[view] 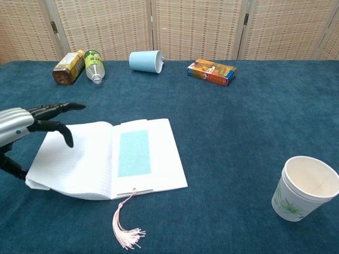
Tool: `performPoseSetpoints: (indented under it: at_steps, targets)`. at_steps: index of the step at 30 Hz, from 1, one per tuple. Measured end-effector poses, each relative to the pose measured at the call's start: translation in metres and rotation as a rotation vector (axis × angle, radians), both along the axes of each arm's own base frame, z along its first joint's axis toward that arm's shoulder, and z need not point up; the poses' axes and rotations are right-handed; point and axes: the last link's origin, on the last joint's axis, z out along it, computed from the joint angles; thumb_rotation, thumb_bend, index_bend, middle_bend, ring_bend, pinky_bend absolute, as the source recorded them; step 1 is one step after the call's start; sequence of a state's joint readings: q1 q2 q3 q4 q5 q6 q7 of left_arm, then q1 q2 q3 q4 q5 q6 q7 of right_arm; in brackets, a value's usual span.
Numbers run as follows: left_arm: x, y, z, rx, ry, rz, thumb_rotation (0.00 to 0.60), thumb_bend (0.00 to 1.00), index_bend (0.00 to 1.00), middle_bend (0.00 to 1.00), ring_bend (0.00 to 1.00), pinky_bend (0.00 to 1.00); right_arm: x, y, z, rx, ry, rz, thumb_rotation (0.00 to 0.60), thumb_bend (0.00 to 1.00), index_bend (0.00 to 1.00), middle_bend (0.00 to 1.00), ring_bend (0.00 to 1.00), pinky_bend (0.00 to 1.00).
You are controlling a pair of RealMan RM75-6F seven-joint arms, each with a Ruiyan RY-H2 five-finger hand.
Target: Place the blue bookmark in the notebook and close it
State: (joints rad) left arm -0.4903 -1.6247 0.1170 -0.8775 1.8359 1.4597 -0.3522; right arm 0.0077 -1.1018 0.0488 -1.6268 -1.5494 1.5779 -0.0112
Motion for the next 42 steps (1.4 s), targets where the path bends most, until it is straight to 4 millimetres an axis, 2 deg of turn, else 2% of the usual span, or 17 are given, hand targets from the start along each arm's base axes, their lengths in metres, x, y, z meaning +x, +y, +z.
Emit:
performPoseSetpoints:
  at_steps: [4, 9, 16, 20, 26, 30, 33, 37, 42]
  targets:
    - [0.018, 0.013, 0.003, 0.029, -0.035, -0.038, 0.6, 0.17, 0.4, 0.04, 0.0, 0.12, 0.001, 0.0, 0.001, -0.004, 0.0, 0.005, 0.6, 0.3, 0.07, 0.19, 0.09, 0.11]
    - [0.051, 0.029, 0.001, 0.035, -0.064, -0.104, 0.6, 0.17, 0.38, 0.04, 0.0, 0.12, -0.001, 0.001, 0.001, -0.011, -0.004, -0.001, 0.6, 0.3, 0.07, 0.19, 0.09, 0.11]
    - [0.1, 0.043, -0.012, 0.029, -0.06, -0.206, 0.6, 0.17, 0.36, 0.04, 0.0, 0.12, -0.007, 0.004, 0.004, -0.025, -0.007, -0.017, 0.6, 0.3, 0.07, 0.19, 0.09, 0.11]
    - [0.127, 0.05, -0.023, 0.017, -0.061, -0.242, 0.6, 0.17, 0.31, 0.04, 0.0, 0.12, -0.01, 0.006, 0.006, -0.033, -0.011, -0.027, 0.6, 0.3, 0.07, 0.19, 0.09, 0.11]
    - [0.148, 0.055, -0.03, 0.035, -0.061, -0.233, 0.6, 0.17, 0.24, 0.02, 0.0, 0.12, -0.013, 0.006, 0.008, -0.035, -0.012, -0.037, 0.6, 0.3, 0.07, 0.19, 0.09, 0.11]
    - [0.145, 0.059, -0.022, 0.045, -0.094, -0.166, 0.6, 0.17, 0.21, 0.02, 0.0, 0.12, -0.015, 0.004, 0.009, -0.031, -0.008, -0.04, 0.6, 0.3, 0.07, 0.19, 0.09, 0.11]
    - [0.135, 0.062, -0.007, 0.08, -0.103, -0.089, 0.6, 0.17, 0.19, 0.02, 0.0, 0.12, -0.015, 0.0, 0.008, -0.02, -0.004, -0.037, 0.6, 0.3, 0.07, 0.19, 0.09, 0.12]
    - [0.116, 0.06, 0.016, 0.14, -0.083, 0.028, 0.6, 0.17, 0.18, 0.02, 0.0, 0.12, -0.015, -0.006, 0.007, 0.006, -0.009, -0.026, 0.6, 0.3, 0.07, 0.19, 0.09, 0.12]
    - [0.085, 0.045, 0.05, 0.2, -0.045, 0.219, 0.6, 0.17, 0.18, 0.02, 0.0, 0.12, -0.014, -0.014, 0.005, 0.048, -0.009, 0.006, 0.6, 0.32, 0.07, 0.19, 0.09, 0.13]
